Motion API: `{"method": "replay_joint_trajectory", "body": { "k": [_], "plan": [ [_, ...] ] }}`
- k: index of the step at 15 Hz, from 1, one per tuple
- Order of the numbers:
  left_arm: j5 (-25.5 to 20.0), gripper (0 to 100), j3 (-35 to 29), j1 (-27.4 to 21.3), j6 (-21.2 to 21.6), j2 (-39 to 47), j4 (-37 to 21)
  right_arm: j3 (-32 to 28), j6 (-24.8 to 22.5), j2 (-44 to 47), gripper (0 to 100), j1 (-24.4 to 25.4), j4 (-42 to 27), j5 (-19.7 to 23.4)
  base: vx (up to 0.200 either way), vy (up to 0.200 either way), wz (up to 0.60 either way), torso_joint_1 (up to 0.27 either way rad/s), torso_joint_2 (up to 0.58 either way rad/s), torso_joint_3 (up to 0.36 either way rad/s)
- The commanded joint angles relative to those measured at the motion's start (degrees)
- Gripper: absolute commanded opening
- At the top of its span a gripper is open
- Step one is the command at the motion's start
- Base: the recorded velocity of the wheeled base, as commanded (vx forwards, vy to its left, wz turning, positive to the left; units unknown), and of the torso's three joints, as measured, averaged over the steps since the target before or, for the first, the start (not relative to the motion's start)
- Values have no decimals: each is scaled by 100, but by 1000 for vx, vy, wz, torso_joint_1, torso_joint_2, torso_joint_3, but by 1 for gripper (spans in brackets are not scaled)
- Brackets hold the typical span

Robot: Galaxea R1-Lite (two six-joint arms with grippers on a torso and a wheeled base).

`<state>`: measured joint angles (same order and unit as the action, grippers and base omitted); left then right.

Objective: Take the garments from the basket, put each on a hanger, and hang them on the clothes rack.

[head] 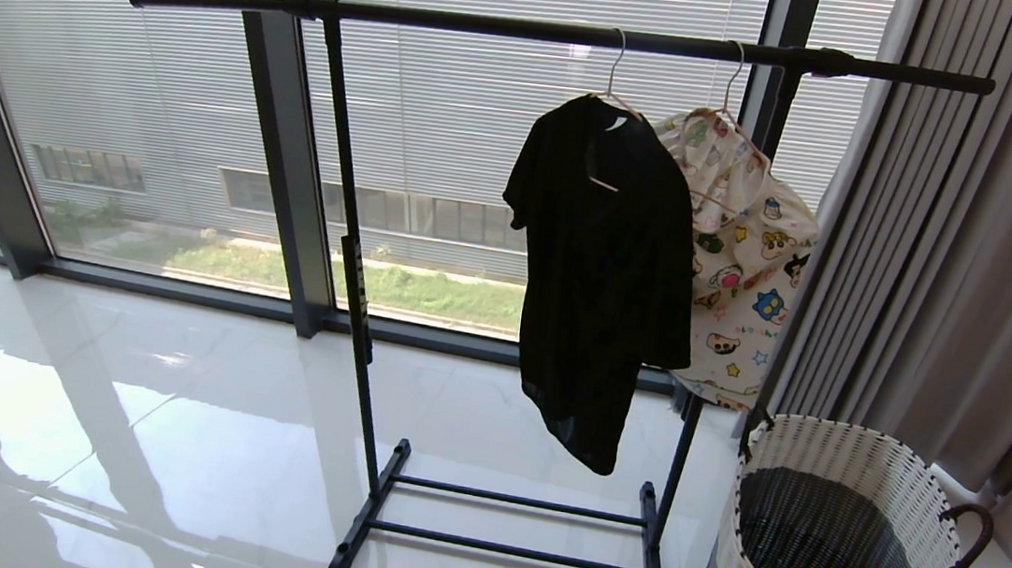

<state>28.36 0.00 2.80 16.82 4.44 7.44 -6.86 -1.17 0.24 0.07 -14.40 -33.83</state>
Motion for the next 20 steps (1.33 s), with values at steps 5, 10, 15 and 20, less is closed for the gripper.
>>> {"method": "replay_joint_trajectory", "body": {
  "k": [5,10,15,20],
  "plan": [
    [-1728,100,0,-254,-540,-444,21,686,-94,-16,100,1,1809,280,0,0,0,0,0,0],
    [-3372,100,0,-263,-1093,-444,-111,686,-76,-16,100,1,1642,2381,0,0,0,0,0,0],
    [-3354,100,0,-263,-1120,-444,-111,686,433,-16,100,1,1580,1854,0,0,0,0,0,0],
    [-3539,100,0,-254,-926,-444,-120,686,469,-16,100,1,1572,1862,0,0,0,0,0,0]
  ]
}}
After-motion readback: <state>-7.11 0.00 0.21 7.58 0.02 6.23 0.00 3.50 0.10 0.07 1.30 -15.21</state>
